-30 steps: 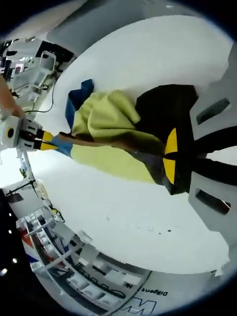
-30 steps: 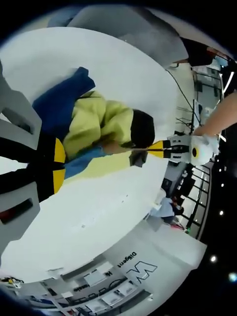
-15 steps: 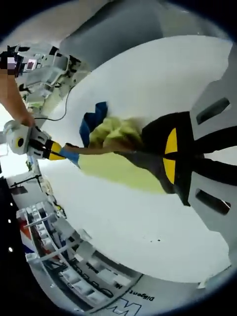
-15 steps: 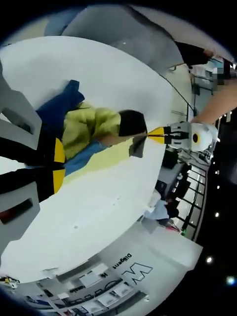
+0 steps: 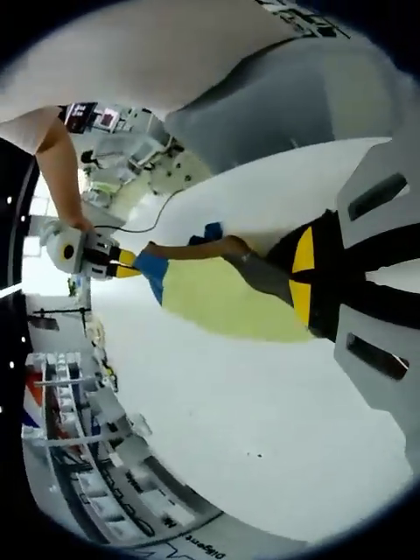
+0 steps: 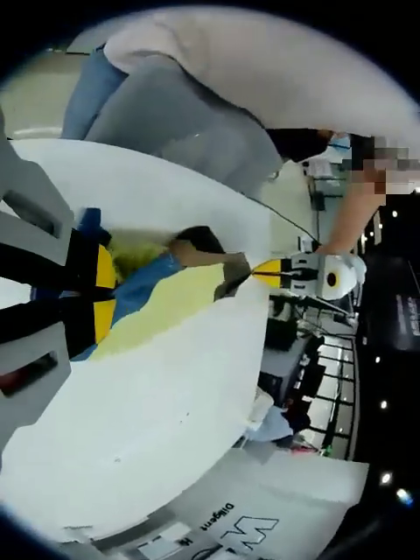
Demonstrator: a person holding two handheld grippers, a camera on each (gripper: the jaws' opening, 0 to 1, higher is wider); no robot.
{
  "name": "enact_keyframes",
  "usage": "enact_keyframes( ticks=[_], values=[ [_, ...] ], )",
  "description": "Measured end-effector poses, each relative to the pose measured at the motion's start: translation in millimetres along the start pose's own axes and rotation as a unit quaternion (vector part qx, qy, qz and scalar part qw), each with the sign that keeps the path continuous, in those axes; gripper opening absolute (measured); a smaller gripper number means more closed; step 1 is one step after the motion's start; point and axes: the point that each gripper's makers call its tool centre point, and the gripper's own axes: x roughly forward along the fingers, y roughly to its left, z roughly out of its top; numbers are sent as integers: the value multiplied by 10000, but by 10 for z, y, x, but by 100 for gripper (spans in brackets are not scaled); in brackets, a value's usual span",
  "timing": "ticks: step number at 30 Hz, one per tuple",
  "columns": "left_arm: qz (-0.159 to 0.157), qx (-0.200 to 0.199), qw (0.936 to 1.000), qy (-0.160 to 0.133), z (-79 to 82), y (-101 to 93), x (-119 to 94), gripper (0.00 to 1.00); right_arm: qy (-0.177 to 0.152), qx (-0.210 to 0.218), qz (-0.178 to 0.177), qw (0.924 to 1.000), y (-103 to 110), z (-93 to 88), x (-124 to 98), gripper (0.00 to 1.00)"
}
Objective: Fold the garment on the visible template until the final outline fits inside the template.
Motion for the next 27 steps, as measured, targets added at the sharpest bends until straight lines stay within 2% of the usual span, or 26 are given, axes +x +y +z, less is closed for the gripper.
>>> enact_keyframes(
  ticks=[3, 7, 10, 14, 15, 16, 18, 20, 22, 24, 27],
  values=[
    [161, -30, 9999, -22, 7, 148, -2, 0, -86, 59, -105, 9999, -147, 43, -27, 0],
    [578, -194, 9975, -346, 162, 470, -7, 0, -331, 257, -333, 9986, -414, 112, -57, 0],
    [921, -299, 9942, -467, 243, 770, -15, 0, -389, 291, -633, 9968, -692, 129, -76, 0],
    [1400, -477, 9876, -533, 268, 1143, -14, 0, -455, 448, -982, 9931, -1040, 127, -66, 0],
    [1592, -523, 9845, -524, 261, 1266, -13, 0, -457, 454, -1030, 9926, -1108, 120, -54, 0],
    [1592, -603, 9838, -553, 261, 1309, 7, 0, -447, 469, -1179, 9909, -1221, 105, -40, 0],
    [1843, -736, 9785, -554, 235, 1482, 29, 0, -447, 522, -1253, 9897, -1341, 79, 6, 0],
    [1890, -875, 9765, -558, 210, 1590, 85, 0, -322, 513, -1456, 9875, -1491, 25, 66, 0],
    [2059, -944, 9729, -468, 161, 1722, 128, 0, -347, 646, -1527, 9855, -1610, -5, 150, 0],
    [2116, -1068, 9702, -495, 140, 1822, 178, 0, -173, 636, -1686, 9835, -1753, -96, 227, 0],
    [2262, -1254, 9652, -386, 58, 1970, 249, 0, -103, 799, -1809, 9802, -1915, -184, 341, 0]
  ],
)
